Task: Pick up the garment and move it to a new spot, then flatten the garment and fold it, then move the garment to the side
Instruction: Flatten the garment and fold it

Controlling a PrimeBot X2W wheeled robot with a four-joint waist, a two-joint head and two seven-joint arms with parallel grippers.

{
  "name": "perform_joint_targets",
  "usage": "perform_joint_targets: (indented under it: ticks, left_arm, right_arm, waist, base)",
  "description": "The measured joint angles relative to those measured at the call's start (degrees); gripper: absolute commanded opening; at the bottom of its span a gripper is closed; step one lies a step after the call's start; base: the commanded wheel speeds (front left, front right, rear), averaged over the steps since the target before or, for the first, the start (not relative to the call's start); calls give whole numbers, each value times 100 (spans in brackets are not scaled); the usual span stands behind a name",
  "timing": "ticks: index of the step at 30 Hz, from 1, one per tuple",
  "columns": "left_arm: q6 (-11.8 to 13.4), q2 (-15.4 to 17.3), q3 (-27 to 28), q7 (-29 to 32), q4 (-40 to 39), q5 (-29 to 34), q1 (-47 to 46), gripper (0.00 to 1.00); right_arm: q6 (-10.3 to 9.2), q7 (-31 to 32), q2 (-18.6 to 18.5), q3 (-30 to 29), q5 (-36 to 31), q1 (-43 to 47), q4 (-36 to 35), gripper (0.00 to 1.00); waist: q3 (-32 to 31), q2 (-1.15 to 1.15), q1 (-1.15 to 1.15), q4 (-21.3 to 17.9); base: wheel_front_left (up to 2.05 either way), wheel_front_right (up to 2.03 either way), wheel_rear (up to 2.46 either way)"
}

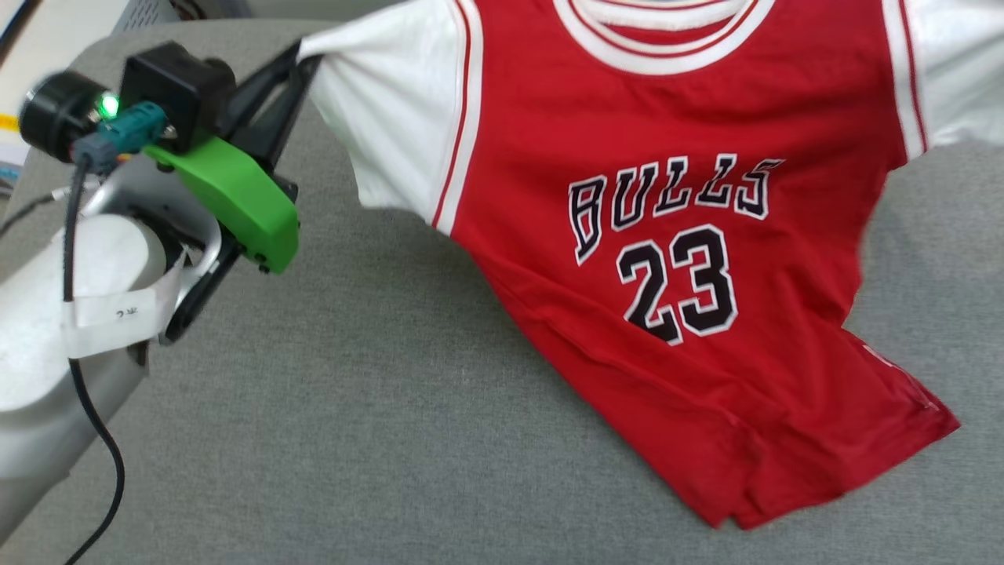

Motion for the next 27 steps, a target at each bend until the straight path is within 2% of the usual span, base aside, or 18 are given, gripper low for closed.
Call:
perform_joint_targets:
  ticks: [3, 5, 12, 20, 27]
  left_arm:
    - [99, 48, 145, -101, -240, 115, -198, 0]
    - [182, 68, 293, -165, -413, 224, -535, 0]
    - [169, -52, 394, -90, -361, 274, -1126, 0]
    - [-83, -505, 533, 59, 229, 253, -2164, 0]
    - [-421, -966, 627, 160, 1193, 492, -3693, 0]
  right_arm:
    - [0, -203, 26, -281, -124, -1, -199, 0]
    - [0, -407, 148, -669, -385, -23, -392, 0]
    - [0, -331, 478, -1083, -749, -240, -653, 0]
    - [0, -36, 783, -1150, -1247, -1290, -594, 0]
    - [0, -21, 1046, -970, -1838, -2961, 254, 0]
  waist:
    - [-201, 0, 0, -57]
    - [-437, 0, 0, -127]
    - [-627, 0, 0, -244]
    - [-248, 0, 0, -280]
    - [407, 0, 0, -296]
  base:
    - [0, 0, 0]
    - [0, 0, 0]
    - [0, 0, 0]
    - [0, 0, 0]
    - [0, 0, 0]
